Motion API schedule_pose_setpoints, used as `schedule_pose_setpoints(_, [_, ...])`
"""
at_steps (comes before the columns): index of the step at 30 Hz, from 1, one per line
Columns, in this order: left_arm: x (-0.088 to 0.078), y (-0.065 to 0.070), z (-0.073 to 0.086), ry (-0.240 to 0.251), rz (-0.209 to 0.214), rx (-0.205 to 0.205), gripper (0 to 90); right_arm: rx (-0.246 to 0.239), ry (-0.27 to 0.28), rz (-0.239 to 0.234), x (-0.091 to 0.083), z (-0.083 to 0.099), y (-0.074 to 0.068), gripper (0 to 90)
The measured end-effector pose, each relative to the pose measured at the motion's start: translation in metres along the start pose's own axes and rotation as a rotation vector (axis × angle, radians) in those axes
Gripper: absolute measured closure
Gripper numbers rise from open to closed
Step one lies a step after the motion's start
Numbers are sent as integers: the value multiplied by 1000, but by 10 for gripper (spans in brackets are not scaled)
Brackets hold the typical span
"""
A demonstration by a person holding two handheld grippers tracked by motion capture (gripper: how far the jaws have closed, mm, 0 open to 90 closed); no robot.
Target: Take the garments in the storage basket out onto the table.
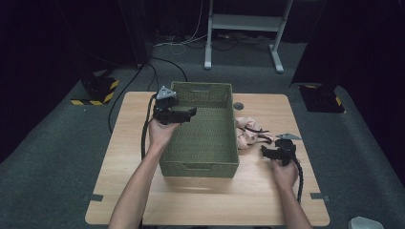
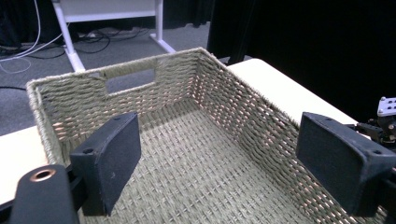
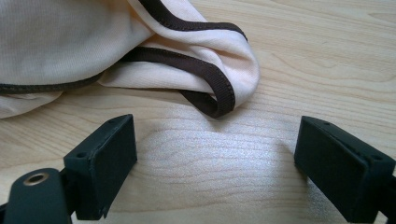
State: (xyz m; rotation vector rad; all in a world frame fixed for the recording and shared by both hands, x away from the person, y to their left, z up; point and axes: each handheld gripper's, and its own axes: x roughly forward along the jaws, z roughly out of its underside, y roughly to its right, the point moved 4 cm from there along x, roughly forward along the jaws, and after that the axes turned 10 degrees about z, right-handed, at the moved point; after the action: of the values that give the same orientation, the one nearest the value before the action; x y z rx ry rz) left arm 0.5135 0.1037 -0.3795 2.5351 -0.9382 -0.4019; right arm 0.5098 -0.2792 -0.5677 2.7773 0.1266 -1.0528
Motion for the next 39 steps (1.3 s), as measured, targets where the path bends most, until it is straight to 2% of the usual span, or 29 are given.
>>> schedule_pose_setpoints(15, [-23,-12,-2,31,-23,-7,140,0,-1,0,0,0,0,126])
schedule_pose_setpoints(39, [-52,-30,-1,68,-90,-9,151,0,-1,0,0,0,0,126])
